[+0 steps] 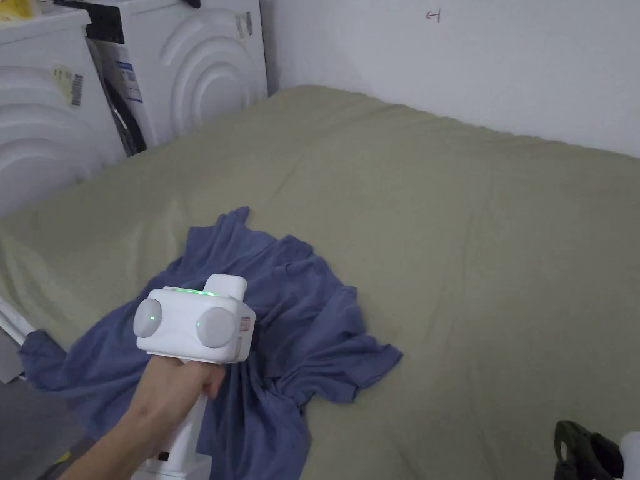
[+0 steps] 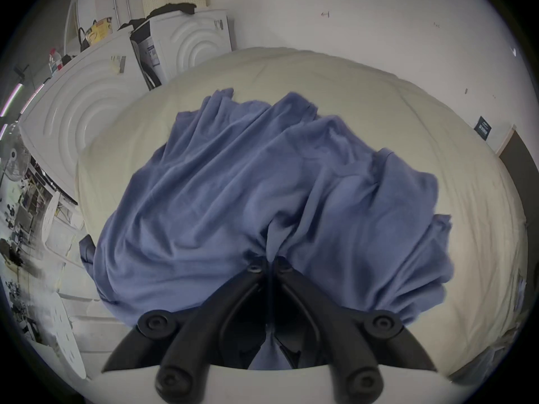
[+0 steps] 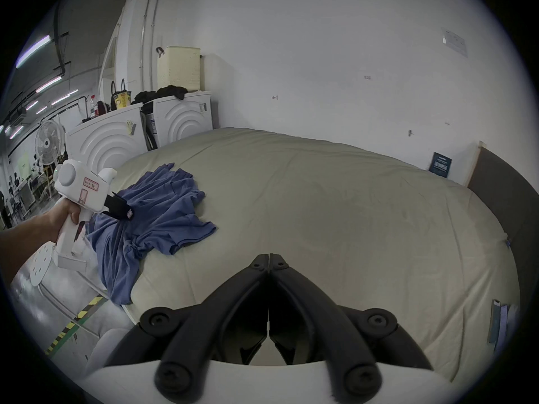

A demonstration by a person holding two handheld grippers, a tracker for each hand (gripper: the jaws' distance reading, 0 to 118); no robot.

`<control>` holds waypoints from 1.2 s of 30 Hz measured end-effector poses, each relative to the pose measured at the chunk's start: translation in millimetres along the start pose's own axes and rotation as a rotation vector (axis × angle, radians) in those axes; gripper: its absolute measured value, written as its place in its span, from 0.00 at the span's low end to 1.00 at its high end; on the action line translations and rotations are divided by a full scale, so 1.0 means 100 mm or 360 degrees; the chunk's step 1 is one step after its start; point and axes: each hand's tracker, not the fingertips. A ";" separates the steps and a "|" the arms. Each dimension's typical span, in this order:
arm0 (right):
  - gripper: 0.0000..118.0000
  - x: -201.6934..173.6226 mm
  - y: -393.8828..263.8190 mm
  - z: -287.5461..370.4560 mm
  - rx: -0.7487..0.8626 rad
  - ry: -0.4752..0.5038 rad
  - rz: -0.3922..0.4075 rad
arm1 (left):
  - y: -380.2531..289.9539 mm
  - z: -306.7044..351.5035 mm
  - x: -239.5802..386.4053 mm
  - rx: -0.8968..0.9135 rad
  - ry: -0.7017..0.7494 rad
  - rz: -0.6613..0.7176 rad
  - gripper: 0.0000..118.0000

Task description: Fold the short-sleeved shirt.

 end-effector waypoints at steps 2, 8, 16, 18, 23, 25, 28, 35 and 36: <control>0.00 0.13 -0.06 0.14 0.0002 -0.0042 -0.0058 | 0.11 0.15 0.16 0.0009 -0.0226 0.0106 0.00; 0.00 0.56 -0.27 0.61 0.0007 -0.0201 -0.0136 | 0.37 0.67 1.38 0.0142 -0.0286 -0.0206 0.00; 0.00 1.25 -0.51 1.18 0.0016 -0.0471 -0.0276 | 0.55 1.01 3.34 0.0210 -0.0694 -0.0519 0.00; 0.00 1.41 -0.57 1.29 0.0021 -0.0545 -0.0317 | 0.52 1.16 3.87 0.0212 -0.0811 -0.0597 0.00; 0.00 1.76 -0.73 1.51 0.0006 -0.0682 -0.0423 | 0.46 1.23 5.04 0.0183 -0.1079 -0.0772 0.00; 0.00 1.88 -0.79 1.57 -0.0004 -0.0723 -0.0454 | 0.35 1.30 5.43 0.0165 -0.1166 -0.0829 0.00; 0.00 2.04 -0.86 1.60 -0.0025 -0.0774 -0.0493 | 0.16 1.28 5.77 0.0118 -0.1276 -0.0846 0.00; 0.00 2.21 -0.98 1.52 -0.0072 -0.0775 -0.0552 | -0.28 0.48 6.00 -0.0046 -0.0862 -0.0962 0.00; 0.00 2.23 -0.99 1.50 -0.0084 -0.0768 -0.0556 | -0.31 0.36 5.96 -0.0061 -0.0826 -0.0955 0.03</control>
